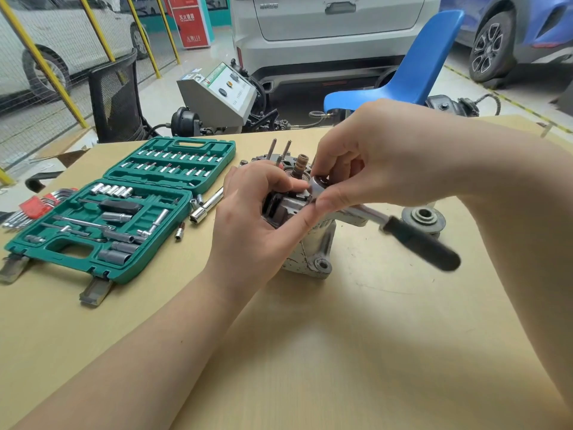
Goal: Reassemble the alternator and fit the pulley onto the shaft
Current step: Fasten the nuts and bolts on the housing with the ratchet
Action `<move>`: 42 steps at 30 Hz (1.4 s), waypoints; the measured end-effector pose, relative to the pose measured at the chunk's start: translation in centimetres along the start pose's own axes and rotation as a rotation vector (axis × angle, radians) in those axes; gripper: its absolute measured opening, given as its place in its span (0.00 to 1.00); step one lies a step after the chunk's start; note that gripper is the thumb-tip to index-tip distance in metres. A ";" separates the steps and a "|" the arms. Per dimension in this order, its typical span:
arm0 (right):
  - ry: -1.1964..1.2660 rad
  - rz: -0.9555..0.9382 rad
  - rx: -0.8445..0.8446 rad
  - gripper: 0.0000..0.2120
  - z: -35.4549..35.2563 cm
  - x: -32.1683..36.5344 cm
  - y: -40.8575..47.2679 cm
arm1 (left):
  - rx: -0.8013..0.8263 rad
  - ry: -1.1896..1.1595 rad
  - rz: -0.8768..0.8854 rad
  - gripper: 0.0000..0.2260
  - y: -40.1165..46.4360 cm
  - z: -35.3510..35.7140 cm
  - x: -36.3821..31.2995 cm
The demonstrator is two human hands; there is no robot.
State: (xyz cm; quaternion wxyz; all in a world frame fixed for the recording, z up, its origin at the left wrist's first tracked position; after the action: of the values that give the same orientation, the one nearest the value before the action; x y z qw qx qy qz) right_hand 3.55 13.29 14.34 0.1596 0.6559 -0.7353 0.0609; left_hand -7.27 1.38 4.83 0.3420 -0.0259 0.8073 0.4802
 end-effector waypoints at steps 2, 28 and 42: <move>-0.018 -0.004 -0.014 0.14 0.0 -0.2 0.0 | -0.001 -0.003 -0.002 0.17 0.1 0.0 0.0; 0.021 -0.016 -0.005 0.13 0.1 0.1 0.0 | 0.015 -0.007 -0.027 0.16 -0.2 0.1 0.7; 0.000 -0.017 0.010 0.19 0.7 0.9 0.1 | 0.015 -0.078 -0.061 0.19 -0.2 -0.5 0.8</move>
State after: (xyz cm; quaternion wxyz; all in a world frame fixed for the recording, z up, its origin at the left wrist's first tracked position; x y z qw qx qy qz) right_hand 3.29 12.22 14.02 0.1569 0.6627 -0.7295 0.0631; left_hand -8.10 1.08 4.32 0.3879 -0.0291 0.7959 0.4640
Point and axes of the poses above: each hand's wrist, its own y-axis towards the middle knuckle, its own z-axis out of the palm, x = y × z, the point moved 6 cm from there along y, towards the middle knuckle, and after that the axes turned 3 degrees about -y, right-handed, at the moved point
